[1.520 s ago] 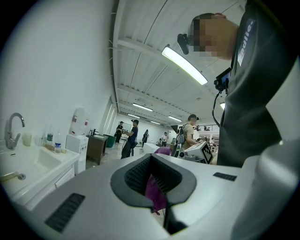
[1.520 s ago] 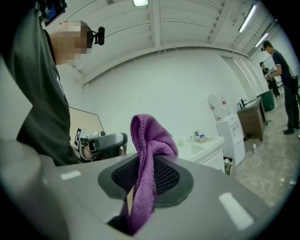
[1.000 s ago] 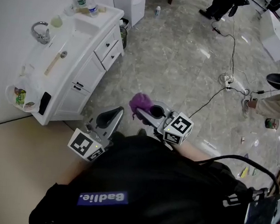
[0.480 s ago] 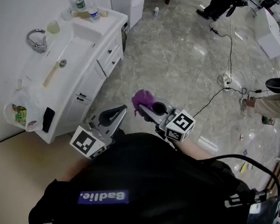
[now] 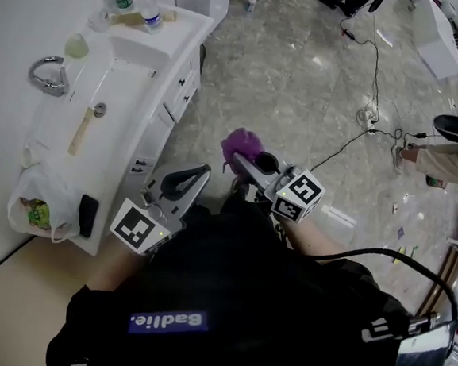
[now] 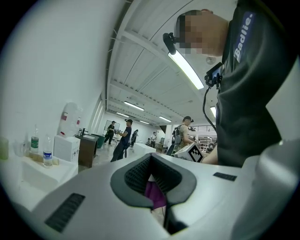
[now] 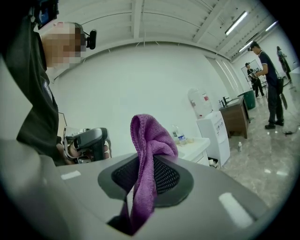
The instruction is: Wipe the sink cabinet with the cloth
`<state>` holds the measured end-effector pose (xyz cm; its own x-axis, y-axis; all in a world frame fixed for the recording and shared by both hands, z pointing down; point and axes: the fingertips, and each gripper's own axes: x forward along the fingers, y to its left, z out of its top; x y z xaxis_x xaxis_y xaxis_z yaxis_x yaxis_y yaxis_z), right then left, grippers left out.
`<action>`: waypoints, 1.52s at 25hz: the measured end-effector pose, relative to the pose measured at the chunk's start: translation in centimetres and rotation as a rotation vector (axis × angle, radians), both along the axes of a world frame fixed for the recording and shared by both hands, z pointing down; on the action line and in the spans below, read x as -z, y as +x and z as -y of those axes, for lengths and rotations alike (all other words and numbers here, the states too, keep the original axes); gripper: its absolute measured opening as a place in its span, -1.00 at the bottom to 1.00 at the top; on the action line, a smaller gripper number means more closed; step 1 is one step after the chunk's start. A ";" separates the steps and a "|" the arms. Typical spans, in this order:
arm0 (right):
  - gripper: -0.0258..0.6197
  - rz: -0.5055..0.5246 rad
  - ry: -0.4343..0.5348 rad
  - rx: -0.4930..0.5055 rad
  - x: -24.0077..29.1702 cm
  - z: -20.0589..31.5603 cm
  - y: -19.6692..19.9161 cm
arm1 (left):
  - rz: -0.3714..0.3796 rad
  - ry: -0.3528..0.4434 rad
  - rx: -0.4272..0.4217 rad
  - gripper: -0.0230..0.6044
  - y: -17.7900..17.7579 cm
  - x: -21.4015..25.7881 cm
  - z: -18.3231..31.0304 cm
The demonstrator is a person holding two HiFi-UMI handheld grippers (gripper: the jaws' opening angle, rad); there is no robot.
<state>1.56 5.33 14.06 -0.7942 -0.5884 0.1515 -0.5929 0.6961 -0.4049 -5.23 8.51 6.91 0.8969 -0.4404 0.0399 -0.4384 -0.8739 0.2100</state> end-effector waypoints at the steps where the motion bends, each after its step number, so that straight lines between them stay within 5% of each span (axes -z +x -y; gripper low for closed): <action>1: -0.70 -0.001 0.001 0.011 -0.3 0.7 0.0 | -0.002 -0.006 0.010 -0.91 0.1 -0.3 0.6; 14: -0.70 -0.030 0.055 0.111 -7.7 10.8 2.3 | -0.018 -0.036 0.145 -0.91 4.2 -7.6 10.1; 22: -0.70 -0.011 0.108 0.030 -17.1 17.1 2.6 | 0.016 -0.029 0.175 -0.91 4.3 -16.7 14.9; 38: -0.70 -0.029 0.221 -0.012 -34.0 28.3 -0.1 | 0.041 -0.010 0.110 -0.91 4.6 -33.8 20.3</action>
<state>1.48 -22.98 48.03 -0.7842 -0.6192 0.0403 -0.6108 0.7590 -0.2256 -0.65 -11.77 40.74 0.8408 -0.5353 0.0803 -0.5398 -0.8179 0.1990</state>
